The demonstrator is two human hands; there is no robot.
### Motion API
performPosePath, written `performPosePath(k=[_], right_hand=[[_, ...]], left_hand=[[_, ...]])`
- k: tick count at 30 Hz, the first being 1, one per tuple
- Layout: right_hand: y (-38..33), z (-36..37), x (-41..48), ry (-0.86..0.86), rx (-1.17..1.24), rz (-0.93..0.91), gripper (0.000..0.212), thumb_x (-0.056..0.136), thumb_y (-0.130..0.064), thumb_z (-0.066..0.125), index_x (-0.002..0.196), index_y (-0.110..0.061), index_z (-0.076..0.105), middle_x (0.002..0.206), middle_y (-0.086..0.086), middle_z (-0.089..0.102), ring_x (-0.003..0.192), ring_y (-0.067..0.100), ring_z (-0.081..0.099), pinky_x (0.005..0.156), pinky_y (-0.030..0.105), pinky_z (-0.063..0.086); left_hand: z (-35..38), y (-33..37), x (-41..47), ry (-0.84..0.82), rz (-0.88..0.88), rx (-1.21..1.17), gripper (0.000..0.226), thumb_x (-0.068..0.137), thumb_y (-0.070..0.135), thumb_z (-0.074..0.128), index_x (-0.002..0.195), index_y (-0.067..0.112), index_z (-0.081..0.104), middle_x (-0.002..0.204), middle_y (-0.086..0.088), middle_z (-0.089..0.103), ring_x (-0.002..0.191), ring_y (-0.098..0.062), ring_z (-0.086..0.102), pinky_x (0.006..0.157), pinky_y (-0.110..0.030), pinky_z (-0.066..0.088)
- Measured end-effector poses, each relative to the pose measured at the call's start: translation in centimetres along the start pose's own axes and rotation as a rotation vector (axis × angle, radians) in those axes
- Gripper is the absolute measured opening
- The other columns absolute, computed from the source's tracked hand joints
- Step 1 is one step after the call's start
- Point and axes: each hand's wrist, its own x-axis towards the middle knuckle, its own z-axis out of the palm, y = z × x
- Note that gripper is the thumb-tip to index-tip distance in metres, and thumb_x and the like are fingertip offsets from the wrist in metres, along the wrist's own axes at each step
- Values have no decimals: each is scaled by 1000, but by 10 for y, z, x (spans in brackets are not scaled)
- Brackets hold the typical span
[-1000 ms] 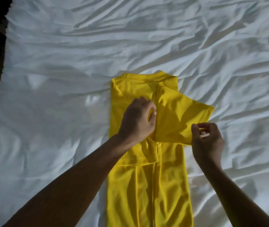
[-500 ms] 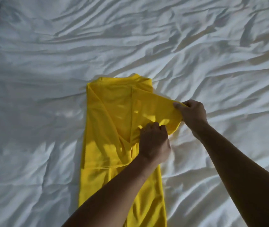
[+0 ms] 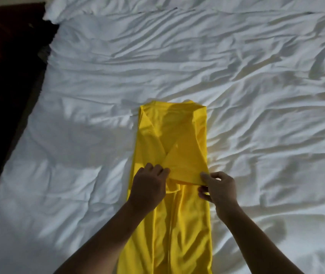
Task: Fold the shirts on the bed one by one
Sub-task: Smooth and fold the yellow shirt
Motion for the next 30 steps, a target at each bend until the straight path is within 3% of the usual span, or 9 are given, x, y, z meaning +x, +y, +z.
performPosePath(k=[4,8,11,13,15,18,21,26,30], right_hand=[[35,3,7,84,-292,-35,21,93,-24,77,97,-5,70,67,10,70,56,24,67,60,45,63],[42,-2,10,121,-486,-187,30,92,-35,77,109,-12,70,96,5,73,81,18,66,71,34,54],[35,3,14,183,-595,-350,47,92,-39,74,129,-17,56,126,9,60,113,30,59,88,40,49],[28,12,19,210,-731,-559,59,100,-43,61,149,-15,43,153,12,44,139,34,42,107,50,43],[24,24,28,146,-959,-811,65,108,-47,36,163,-15,23,172,9,16,158,29,14,124,47,23],[34,31,52,-17,-1234,-1034,68,109,-48,22,165,-12,12,173,10,-2,160,27,-7,129,48,7],[53,18,77,-18,-1356,-960,73,108,-53,21,165,-9,10,173,11,0,160,30,-3,127,56,13],[59,8,70,207,-1178,-893,72,105,-41,28,164,-4,11,172,17,3,160,33,-1,127,59,9],[76,35,27,92,-1136,-1115,68,105,-32,39,161,0,21,170,21,11,159,38,5,127,59,11]], left_hand=[[4,3,-19,-160,24,46,24,76,20,58,96,17,71,84,-8,64,76,-34,60,59,-41,51],[4,12,-22,-72,34,-47,21,86,35,61,88,16,67,90,-12,62,86,-35,58,71,-45,46],[20,16,-12,2,42,-74,32,98,29,56,122,11,67,129,-22,62,122,-45,58,98,-54,49],[32,19,-3,-67,25,-72,53,105,33,48,150,8,50,160,-25,40,151,-44,34,121,-59,31],[42,21,3,-141,8,-64,65,109,41,39,162,5,29,171,-23,17,159,-40,12,127,-60,18],[56,18,2,-232,-34,-42,73,110,47,32,165,3,14,173,-21,6,161,-37,2,125,-61,18],[67,14,-8,-250,-45,-48,73,109,45,32,164,1,12,173,-20,4,161,-36,-1,125,-61,17],[62,16,-11,-166,-129,-46,68,107,34,39,163,-1,22,172,-21,10,161,-35,3,127,-61,14],[61,10,-23,-189,-189,-27,66,108,35,34,163,1,23,172,-20,11,161,-35,5,126,-62,14]])
